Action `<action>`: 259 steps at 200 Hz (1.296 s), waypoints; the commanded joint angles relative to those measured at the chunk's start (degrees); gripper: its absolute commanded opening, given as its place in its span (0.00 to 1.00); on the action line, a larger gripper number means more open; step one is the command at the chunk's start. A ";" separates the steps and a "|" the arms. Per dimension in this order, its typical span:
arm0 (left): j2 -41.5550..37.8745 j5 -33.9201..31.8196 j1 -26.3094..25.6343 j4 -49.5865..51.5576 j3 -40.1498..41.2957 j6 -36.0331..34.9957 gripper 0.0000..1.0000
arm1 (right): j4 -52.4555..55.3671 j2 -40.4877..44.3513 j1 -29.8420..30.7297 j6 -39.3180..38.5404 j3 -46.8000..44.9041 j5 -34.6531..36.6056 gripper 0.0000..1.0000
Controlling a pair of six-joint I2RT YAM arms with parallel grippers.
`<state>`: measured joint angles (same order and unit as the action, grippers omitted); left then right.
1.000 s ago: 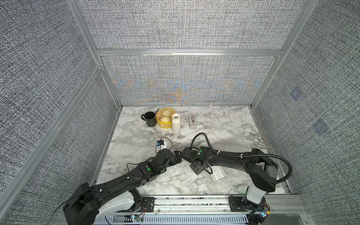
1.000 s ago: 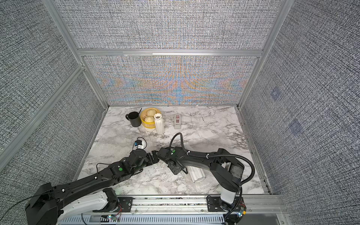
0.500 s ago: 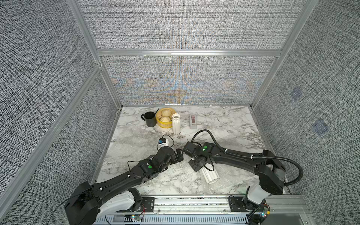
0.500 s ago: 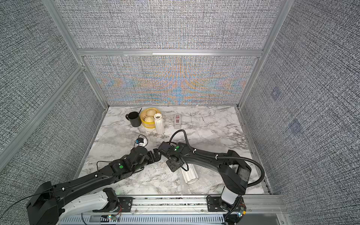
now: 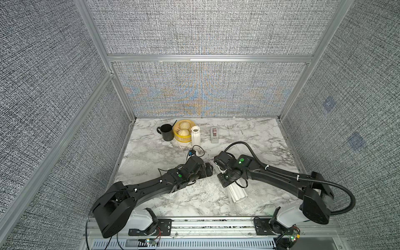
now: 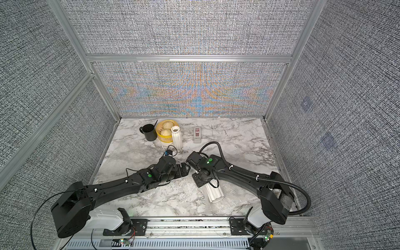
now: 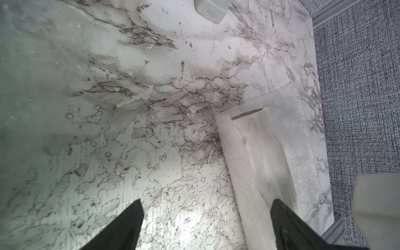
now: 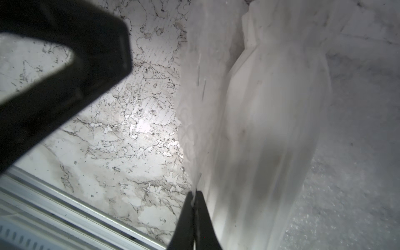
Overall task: Wrap vases in bubble wrap
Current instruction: Wrap the vase in bubble wrap.
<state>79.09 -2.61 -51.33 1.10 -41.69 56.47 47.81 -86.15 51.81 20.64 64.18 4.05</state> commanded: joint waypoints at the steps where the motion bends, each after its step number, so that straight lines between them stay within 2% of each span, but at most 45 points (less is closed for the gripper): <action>1: 2.80 3.05 -0.09 -3.48 -1.93 -1.72 0.92 | 1.96 1.50 -1.70 -0.94 -0.61 -1.75 0.00; 64: 11.15 8.34 -0.35 -6.89 -7.87 -2.98 0.88 | 2.81 7.07 -9.36 -3.57 -4.13 -3.73 0.00; 96: 17.17 11.25 -0.57 -6.99 -13.58 -3.59 0.88 | 1.56 8.95 -13.06 -4.21 -5.94 -5.33 0.00; 134: 22.77 12.31 -0.70 -6.34 -19.30 -4.32 0.87 | -0.72 8.81 -16.16 -5.08 -6.79 -6.50 0.00; 174: 25.10 10.45 -0.88 -6.41 -20.39 -3.39 0.86 | -3.60 7.34 -20.07 -6.77 -5.97 -8.97 0.00; 259: 30.00 11.75 -1.03 -3.70 -26.25 -3.15 0.85 | -3.80 6.92 -25.76 -8.10 -6.75 -9.70 0.00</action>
<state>108.64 9.15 -52.36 -4.38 -67.00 53.23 44.14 -80.18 26.92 12.75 57.71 -5.48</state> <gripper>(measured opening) 0.848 0.051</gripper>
